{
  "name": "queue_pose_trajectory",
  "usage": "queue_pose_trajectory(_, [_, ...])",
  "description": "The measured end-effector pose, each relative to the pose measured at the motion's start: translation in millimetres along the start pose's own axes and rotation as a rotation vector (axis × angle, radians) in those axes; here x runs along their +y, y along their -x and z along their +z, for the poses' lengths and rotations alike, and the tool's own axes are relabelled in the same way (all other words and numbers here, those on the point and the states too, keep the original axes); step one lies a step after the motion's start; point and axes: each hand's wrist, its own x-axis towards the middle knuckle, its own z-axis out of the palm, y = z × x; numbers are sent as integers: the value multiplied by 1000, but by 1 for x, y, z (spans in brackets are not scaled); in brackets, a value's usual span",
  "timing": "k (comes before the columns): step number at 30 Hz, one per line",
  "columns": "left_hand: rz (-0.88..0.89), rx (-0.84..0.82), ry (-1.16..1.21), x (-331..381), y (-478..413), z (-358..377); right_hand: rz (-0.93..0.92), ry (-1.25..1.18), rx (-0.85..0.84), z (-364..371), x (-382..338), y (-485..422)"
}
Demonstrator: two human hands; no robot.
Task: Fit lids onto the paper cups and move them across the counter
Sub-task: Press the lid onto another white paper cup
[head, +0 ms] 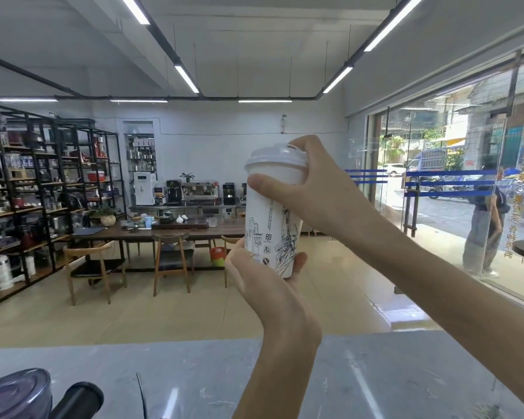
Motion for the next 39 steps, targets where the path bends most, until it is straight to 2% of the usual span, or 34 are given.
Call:
queue_pose_trajectory(5, [-373, -76, 94, 19, -10, -6, -22, -190, -124, -10, 16, -4])
queue_pose_trajectory(9, [-786, -326, 188, 32, -16, -22, -79, -405, -322, -23, 28, -9])
queue_pose_trajectory(11, [-877, -418, 212, 32, -15, -27, -101, -518, -390, -26, 35, -10])
queue_pose_trajectory(16, [-698, -398, 183, 20, -14, -25, -113, -556, -458, -27, 42, -9])
queue_pose_trajectory(19, [-528, -313, 159, 14, -14, -23, -110, -490, -431, -31, 39, -6])
queue_pose_trajectory(23, [-160, -126, 37, 3, -17, -24, -30, -292, -243, -29, 28, 11])
queue_pose_trajectory(26, [74, -101, -117, -5, -12, -28, 73, -139, -243, -16, 20, 24])
queue_pose_trajectory(28, [164, -154, -197, -11, -6, -34, 47, -79, -178, -7, 18, 29])
queue_pose_trajectory(30, [222, -247, -267, -16, -1, -42, 29, -116, -112, -6, 19, 32])
queue_pose_trajectory(35, [403, -596, -590, -8, 0, -86, 46, -314, -136, -15, 31, 62])
queue_pose_trajectory(37, [336, -713, -719, -8, 7, -113, 33, -294, -148, -10, 41, 89])
queue_pose_trajectory(39, [222, -746, -837, -14, 22, -145, 39, -281, -157, 0, 56, 124])
